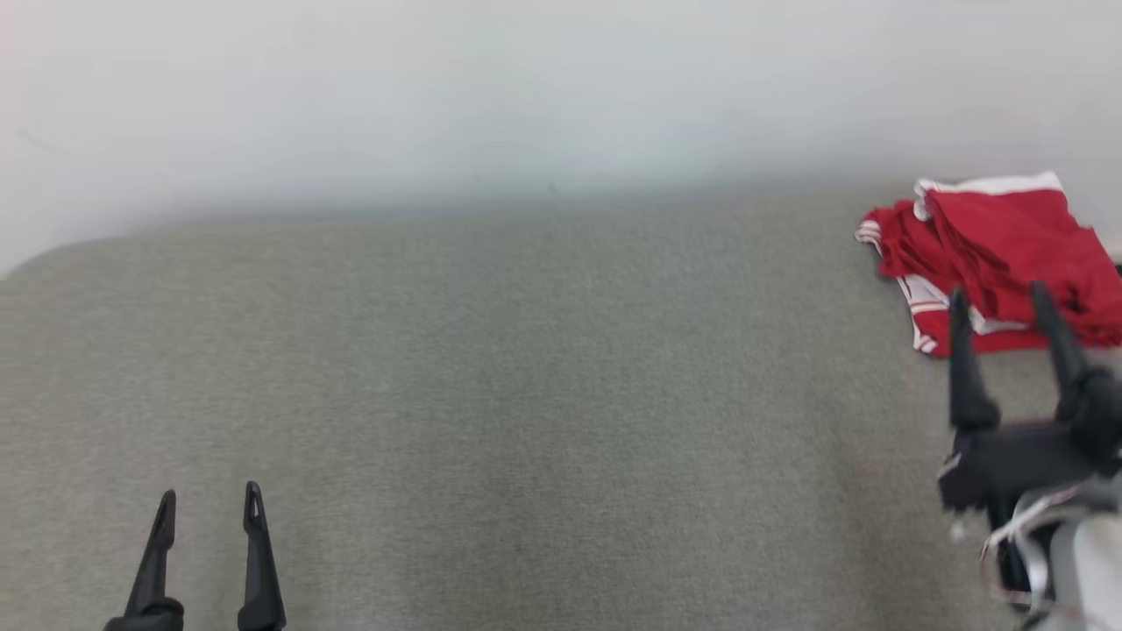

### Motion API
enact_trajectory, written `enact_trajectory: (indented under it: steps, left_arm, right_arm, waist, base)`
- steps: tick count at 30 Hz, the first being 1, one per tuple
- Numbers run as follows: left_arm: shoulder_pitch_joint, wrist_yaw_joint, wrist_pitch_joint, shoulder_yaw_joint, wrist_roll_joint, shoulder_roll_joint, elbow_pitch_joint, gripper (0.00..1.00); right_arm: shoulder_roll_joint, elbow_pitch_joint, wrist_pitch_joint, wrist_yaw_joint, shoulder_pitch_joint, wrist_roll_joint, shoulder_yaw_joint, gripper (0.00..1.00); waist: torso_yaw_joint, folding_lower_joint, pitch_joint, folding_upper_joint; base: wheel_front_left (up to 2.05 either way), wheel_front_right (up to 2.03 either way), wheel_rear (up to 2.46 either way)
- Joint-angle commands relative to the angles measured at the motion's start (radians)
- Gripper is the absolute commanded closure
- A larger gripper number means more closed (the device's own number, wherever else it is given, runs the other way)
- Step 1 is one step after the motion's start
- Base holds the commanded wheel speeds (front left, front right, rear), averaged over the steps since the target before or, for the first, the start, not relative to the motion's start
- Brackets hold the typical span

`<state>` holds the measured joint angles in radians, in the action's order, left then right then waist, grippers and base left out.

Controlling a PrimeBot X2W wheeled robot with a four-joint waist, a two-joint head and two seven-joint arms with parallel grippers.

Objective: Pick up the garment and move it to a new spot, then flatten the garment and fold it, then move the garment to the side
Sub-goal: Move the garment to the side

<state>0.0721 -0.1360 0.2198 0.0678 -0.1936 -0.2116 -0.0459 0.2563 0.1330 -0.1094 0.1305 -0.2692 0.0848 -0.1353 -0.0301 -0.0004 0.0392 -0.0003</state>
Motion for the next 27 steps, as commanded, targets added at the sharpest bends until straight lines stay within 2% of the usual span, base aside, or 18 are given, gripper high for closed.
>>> enact_trajectory:
  steps: [1, 12, 16, 27]
  left_arm:
    - [0.015, -0.005, 0.006, 0.001, -0.008, 0.004, 0.007, 0.00]
    - [0.034, -0.030, -0.017, 0.004, 0.007, -0.008, 0.056, 0.00]
    - [0.045, -0.032, -0.030, 0.007, 0.015, -0.020, 0.066, 0.00]
    - [0.061, 0.013, -0.058, 0.039, 0.013, -0.061, 0.092, 0.00]
  right_arm:
    - [-0.022, -0.020, -0.005, 0.001, 0.043, 0.004, -0.003, 0.00]
    - [-0.161, -0.051, -0.032, 0.001, 0.286, -0.010, -0.013, 0.00]
    - [-0.184, -0.041, -0.038, 0.001, 0.330, -0.016, -0.012, 0.00]
    - [-0.206, -0.019, -0.016, 0.001, 0.371, -0.033, 0.016, 0.00]
  waist:
    - [0.043, 0.0004, -0.048, 0.0003]
    - [0.081, 0.0004, -0.102, 0.0003]
    - [0.087, 0.0004, -0.120, 0.0003]
    - [0.083, 0.0004, -0.145, 0.0003]
  base:
    - [0.00, 0.00, 0.00]
    - [0.00, 0.00, 0.00]
    - [0.00, 0.00, 0.00]
    - [0.00, 0.00, 0.00]
